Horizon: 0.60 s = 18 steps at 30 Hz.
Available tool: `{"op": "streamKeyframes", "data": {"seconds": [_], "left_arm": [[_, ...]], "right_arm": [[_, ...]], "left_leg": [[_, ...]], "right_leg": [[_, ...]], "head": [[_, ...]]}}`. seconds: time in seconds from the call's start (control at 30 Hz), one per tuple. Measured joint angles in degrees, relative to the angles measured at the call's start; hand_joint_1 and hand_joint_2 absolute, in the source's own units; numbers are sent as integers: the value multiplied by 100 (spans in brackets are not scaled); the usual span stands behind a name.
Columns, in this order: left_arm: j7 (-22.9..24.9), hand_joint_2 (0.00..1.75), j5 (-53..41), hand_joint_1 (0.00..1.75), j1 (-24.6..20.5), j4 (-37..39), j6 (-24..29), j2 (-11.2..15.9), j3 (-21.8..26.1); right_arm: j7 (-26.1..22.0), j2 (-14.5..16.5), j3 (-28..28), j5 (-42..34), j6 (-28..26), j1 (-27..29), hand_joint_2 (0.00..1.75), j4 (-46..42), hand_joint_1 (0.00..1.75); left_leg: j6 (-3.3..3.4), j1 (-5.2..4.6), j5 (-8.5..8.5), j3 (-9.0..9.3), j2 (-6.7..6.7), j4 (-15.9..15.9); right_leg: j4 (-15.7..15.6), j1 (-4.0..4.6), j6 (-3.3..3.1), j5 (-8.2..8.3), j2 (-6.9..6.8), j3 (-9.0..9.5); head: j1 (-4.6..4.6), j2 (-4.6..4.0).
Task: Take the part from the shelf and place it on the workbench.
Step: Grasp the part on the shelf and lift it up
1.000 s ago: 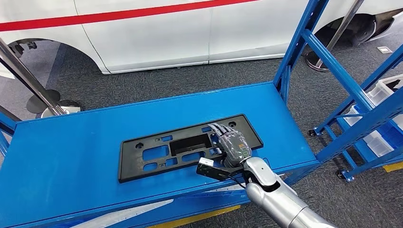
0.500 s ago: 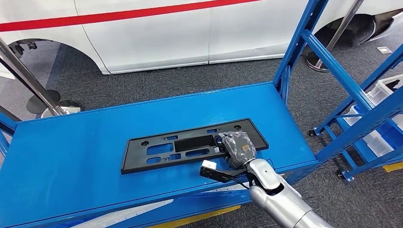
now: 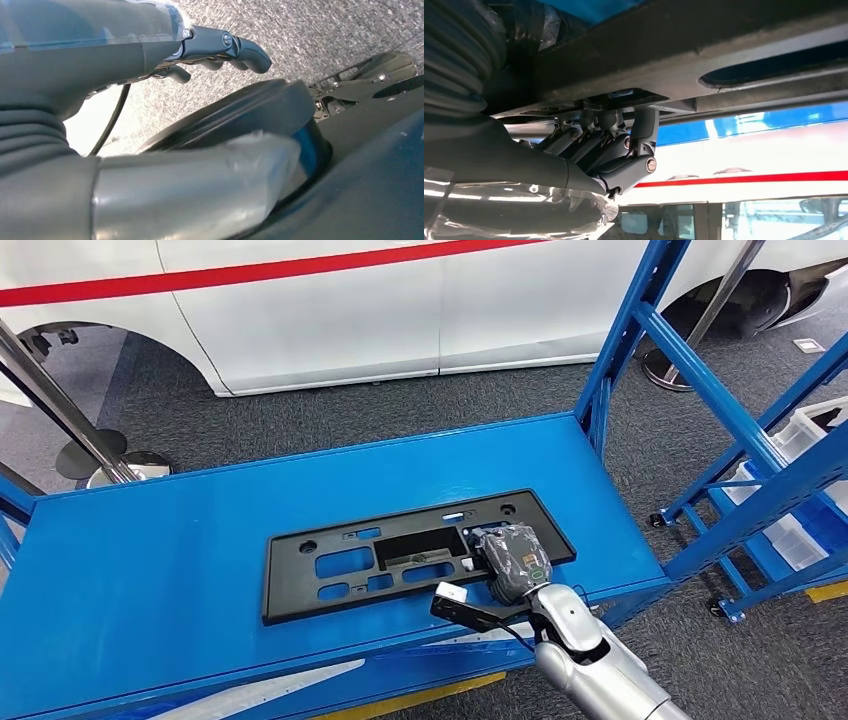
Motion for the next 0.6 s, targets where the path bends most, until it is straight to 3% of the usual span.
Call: {"op": "streamKeyframes", "data": {"seconds": [0.17,0.43,0.6], "left_arm": [[11,175,-8,0,-25,0,-34,-1,22],[-49,175,-70,0,-81,-2,25,0,28],[-47,175,-128,0,-86,-2,57,0,28]], "right_arm": [[-1,-29,-87,100,-77,113,175,-114,169],[-101,-185,-355,1264,-997,670,175,-899,169],[94,-188,-666,2326,-933,1580,175,-1922,169]], "left_leg": [[0,0,0,0,-2,1],[2,-1,-5,-6,-6,2],[10,-11,-19,-9,-44,6]], "right_leg": [[0,0,0,0,-4,0],[-2,-2,5,-4,-12,-5],[-7,-14,32,-22,-42,8]], "head": [[1,0],[0,0],[1,0]]}}
